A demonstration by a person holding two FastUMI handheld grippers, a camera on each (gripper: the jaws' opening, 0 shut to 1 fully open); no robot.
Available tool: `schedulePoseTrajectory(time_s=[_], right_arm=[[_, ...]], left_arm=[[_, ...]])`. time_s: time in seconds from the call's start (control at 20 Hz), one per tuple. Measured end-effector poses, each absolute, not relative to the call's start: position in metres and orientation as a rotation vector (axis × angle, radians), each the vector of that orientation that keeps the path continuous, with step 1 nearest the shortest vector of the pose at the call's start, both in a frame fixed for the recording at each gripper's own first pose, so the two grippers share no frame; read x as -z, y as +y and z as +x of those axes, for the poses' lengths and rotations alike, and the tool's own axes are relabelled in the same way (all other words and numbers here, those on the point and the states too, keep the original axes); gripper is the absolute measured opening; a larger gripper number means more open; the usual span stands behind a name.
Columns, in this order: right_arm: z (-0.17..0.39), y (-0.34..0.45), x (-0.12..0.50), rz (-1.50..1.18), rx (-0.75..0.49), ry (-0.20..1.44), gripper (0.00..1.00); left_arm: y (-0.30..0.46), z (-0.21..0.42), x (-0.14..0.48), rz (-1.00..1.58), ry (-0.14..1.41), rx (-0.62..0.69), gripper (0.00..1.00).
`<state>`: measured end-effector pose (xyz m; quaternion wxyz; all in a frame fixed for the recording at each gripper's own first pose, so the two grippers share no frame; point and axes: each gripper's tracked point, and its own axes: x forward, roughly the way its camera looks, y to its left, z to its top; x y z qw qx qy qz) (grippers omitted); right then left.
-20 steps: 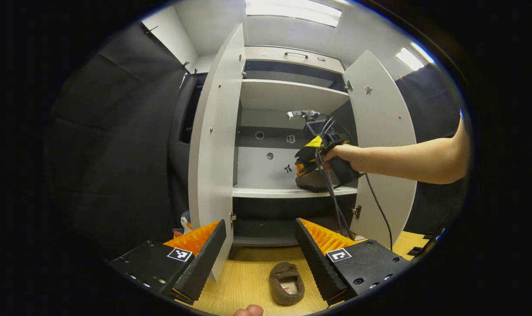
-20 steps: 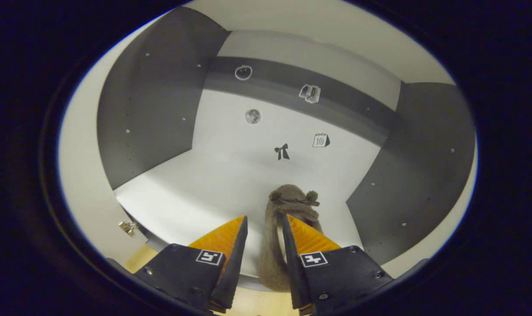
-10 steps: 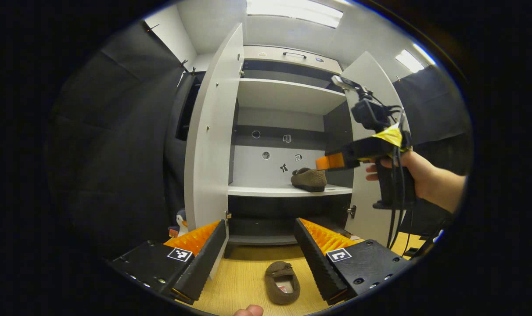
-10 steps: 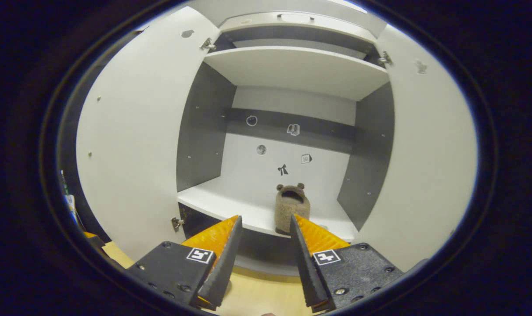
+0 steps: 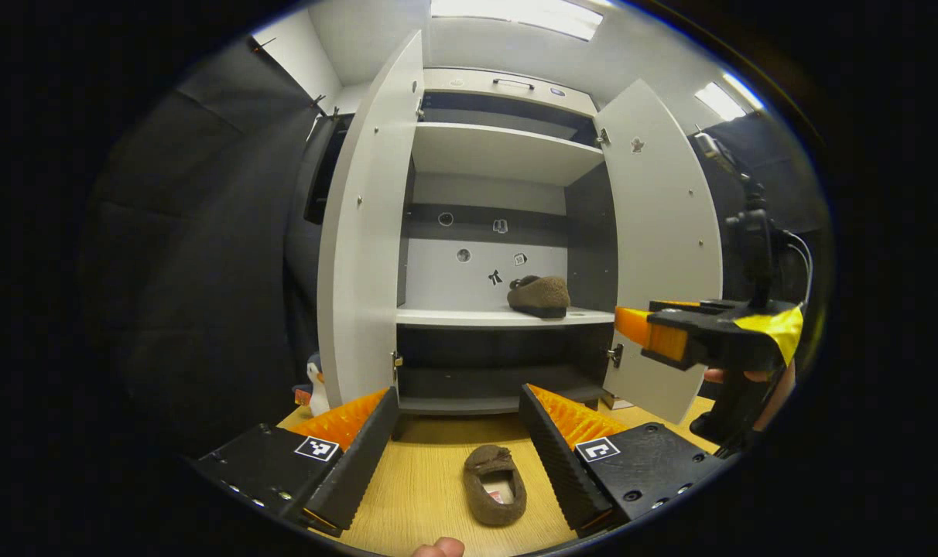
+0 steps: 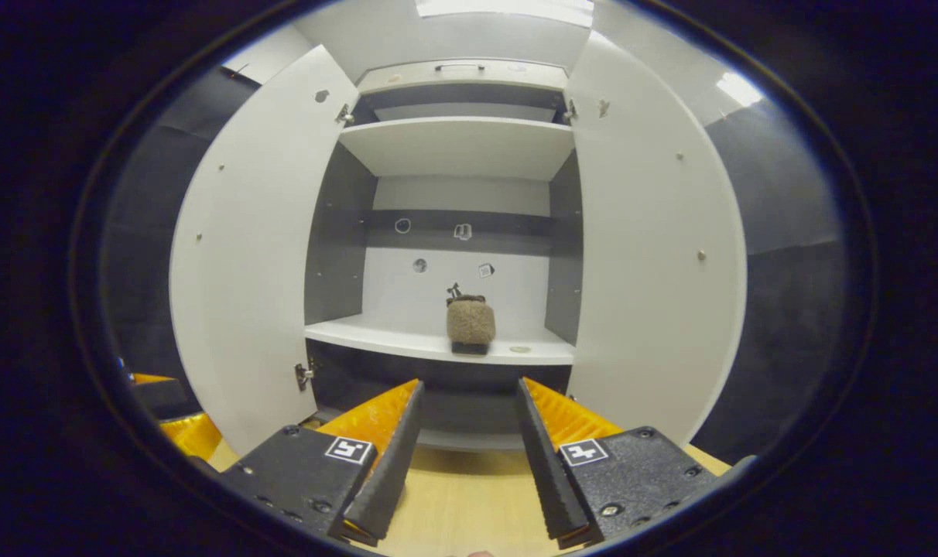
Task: Grab one shoe with the right hand and put it into the shoe cabinet, grab the other shoe with the left hand and put it into the shoe cabinet; then close the right door with the right hand and the left door with the left hand.
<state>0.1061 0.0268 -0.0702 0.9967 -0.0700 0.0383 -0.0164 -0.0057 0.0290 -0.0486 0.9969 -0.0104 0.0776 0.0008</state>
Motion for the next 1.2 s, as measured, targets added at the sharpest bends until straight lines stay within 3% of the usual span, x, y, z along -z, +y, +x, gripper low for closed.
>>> schedulePoseTrajectory(time_s=[0.2,0.35,0.85,1.2], right_arm=[[0.07,0.024,0.119,-0.13,0.043,0.15,0.77],[0.049,0.019,0.147,-0.11,0.049,0.217,0.86],[0.029,0.002,0.156,-0.113,0.067,0.247,0.86],[0.023,-0.011,0.162,-0.136,0.082,0.283,0.86]], left_arm=[[0.024,-0.015,0.055,-0.035,0.231,0.029,0.95],[0.021,-0.024,0.061,-0.056,0.298,0.042,0.95],[-0.001,-0.063,0.127,-0.226,0.723,0.066,0.96],[0.002,-0.068,0.155,-0.216,0.86,0.003,0.96]])
